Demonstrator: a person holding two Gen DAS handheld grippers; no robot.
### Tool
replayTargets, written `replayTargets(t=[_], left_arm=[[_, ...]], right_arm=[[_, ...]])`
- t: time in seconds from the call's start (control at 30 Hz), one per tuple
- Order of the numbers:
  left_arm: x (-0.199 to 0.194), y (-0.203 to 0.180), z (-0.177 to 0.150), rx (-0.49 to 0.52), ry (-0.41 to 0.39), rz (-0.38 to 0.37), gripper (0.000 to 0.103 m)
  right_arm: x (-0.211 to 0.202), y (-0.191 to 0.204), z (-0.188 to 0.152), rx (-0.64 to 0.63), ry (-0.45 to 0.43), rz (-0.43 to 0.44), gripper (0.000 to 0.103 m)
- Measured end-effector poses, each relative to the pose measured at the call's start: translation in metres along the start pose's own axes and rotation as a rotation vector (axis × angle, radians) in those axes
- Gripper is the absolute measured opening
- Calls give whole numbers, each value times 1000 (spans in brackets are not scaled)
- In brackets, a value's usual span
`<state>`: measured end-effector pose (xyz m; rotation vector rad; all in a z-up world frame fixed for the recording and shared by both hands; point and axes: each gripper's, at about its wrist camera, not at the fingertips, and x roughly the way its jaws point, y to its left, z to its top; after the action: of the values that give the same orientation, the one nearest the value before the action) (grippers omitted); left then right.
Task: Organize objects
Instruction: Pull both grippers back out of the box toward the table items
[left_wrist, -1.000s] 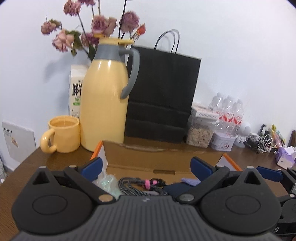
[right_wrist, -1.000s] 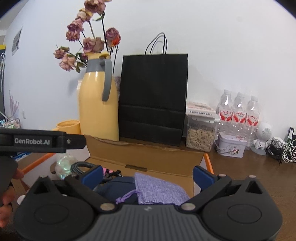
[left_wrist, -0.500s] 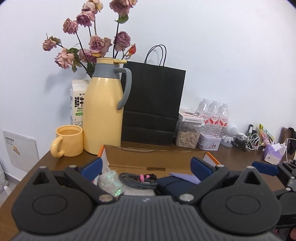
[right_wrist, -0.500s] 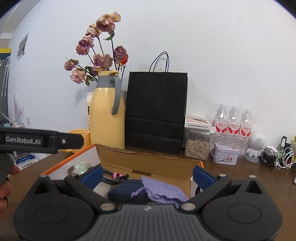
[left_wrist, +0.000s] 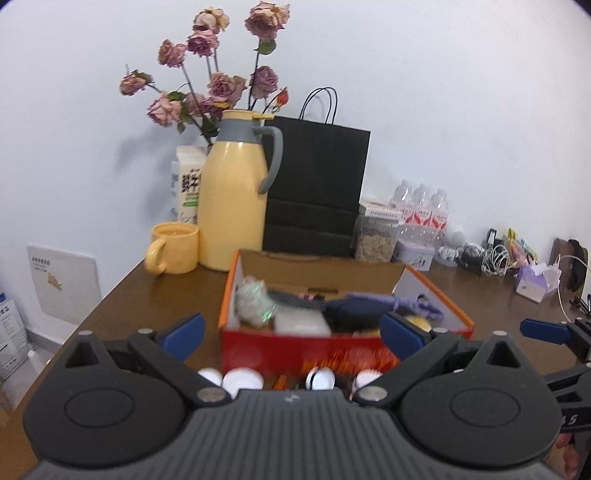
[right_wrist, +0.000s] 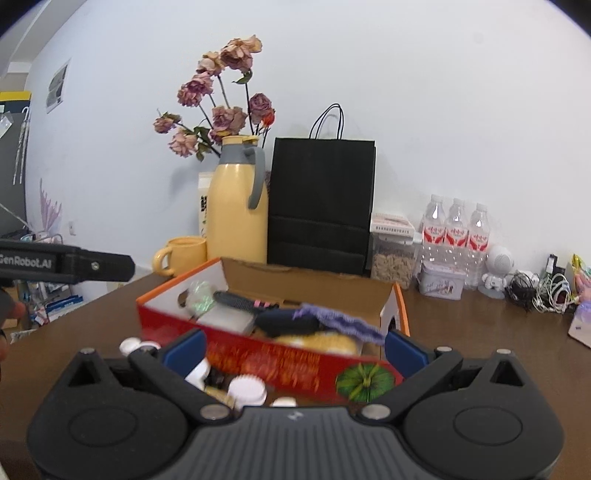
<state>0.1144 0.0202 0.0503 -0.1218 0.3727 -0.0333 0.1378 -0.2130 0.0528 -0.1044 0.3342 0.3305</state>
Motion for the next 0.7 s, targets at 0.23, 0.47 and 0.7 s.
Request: replayTargets(t=[0.23, 0.47, 0.7], left_arm=[[-34, 16, -35, -5, 51, 37, 103], [-50, 22, -65, 5, 120, 57, 103], [-60, 32, -77, -29, 133, 49, 103]], right_arm=[[-37, 12, -25, 17, 26, 19, 103], [-55, 22, -56, 40, 84, 19, 103], [-67, 29, -79, 58, 131, 30, 103]])
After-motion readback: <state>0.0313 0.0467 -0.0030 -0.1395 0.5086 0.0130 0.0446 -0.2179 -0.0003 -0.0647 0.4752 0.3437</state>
